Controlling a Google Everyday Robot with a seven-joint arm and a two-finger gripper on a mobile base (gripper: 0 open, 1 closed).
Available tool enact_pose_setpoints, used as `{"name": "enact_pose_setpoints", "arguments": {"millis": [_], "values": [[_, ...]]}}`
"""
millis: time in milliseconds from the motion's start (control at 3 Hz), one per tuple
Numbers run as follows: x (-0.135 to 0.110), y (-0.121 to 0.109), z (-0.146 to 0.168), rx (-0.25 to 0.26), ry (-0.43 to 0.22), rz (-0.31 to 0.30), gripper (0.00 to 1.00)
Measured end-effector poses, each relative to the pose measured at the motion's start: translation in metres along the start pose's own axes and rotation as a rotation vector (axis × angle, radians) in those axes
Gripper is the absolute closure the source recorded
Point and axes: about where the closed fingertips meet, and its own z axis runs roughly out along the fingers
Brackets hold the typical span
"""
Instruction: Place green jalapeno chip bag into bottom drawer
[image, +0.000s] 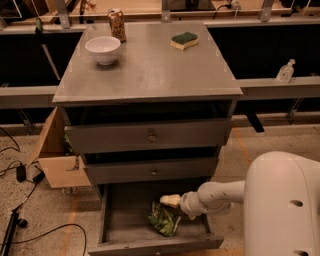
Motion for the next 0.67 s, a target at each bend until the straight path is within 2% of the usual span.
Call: {"name": "enact_pose_setpoints", "arguments": {"millis": [333,667], "values": [[0.019,0.014,-0.059,-0.028,-0.056,-0.016,0.18],[0.023,-0.004,-0.09,-0.041,-0.095,0.031,0.22]]}}
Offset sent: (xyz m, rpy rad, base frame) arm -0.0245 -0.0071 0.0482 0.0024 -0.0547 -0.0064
